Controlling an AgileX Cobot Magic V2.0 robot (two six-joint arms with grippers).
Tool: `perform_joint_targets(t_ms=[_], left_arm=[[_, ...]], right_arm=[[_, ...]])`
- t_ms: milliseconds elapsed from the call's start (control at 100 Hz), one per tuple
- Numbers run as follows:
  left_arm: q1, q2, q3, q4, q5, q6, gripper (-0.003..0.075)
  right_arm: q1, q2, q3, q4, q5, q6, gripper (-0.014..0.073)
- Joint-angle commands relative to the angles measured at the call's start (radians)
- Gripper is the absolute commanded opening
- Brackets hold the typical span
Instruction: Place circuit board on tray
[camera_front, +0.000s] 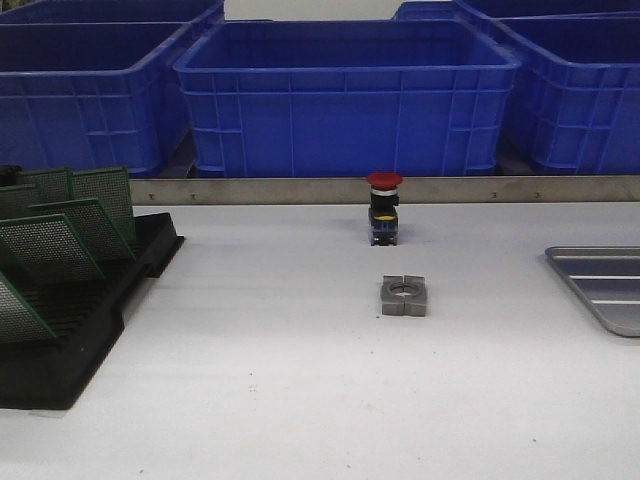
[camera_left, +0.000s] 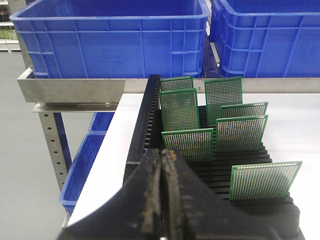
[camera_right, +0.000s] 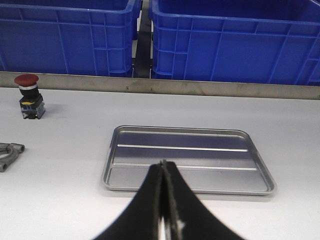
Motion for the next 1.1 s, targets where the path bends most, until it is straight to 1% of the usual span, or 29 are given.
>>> perform_joint_targets(t_ms=[0, 200, 300, 460, 560, 630, 700, 760, 910, 1030, 1090], left_arm=[[-0.004, -0.026, 0.020, 0.002, -0.080, -0.009, -0.0020], [-0.004, -0.026, 0.020, 0.002, -0.080, -0.009, -0.0020], [-0.004, -0.026, 0.020, 0.002, -0.127, -0.009, -0.0020], [-0.004, -0.026, 0.020, -0.046, -0.307, -0.009, -0.0020], [-0.004, -0.026, 0.020, -0.047, -0.427, -0.009, -0.0020], [-0.004, -0.026, 0.020, -0.047, -0.479, -0.009, -0.0020], [-0.004, -0.026, 0.010, -0.050, -0.494, -0.009, -0.0020], [-0.004, -0.026, -0.013, -0.050, -0.458, -0.009, -0.0020], [-0.004, -0.019, -0.150, -0.050, -0.197, -0.009, -0.0020], [-0.004, 0.030, -0.266, -0.050, -0.044, -0.009, -0.0020], [-0.004, 0.073, -0.318, -0.050, 0.007, -0.009, -0.0020]], right_arm=[[-0.007, -0.023, 0.000, -0.003, -0.074, -0.007, -0.0060], [-0.007, -0.023, 0.000, -0.003, -0.074, -0.007, -0.0060], [-0.007, -0.023, 0.000, -0.003, -0.074, -0.007, -0.0060], [-0.007, -0.023, 0.000, -0.003, -0.074, -0.007, -0.0060], [-0.007, -0.023, 0.000, -0.003, -0.074, -0.007, -0.0060], [-0.007, -0.023, 0.000, -0.003, -0.074, -0.007, -0.0060], [-0.007, -0.023, 0.000, -0.003, -0.074, -0.007, -0.0060], [-0.007, -0.023, 0.000, -0.003, -0.074, -0.007, -0.0060], [-0.007, -0.023, 0.000, -0.003, -0.074, -0.007, -0.0060], [-0.007, -0.023, 0.000, -0.003, -0.074, -0.007, -0.0060], [-0.007, -0.023, 0.000, -0.003, -0.074, -0.007, -0.0060]])
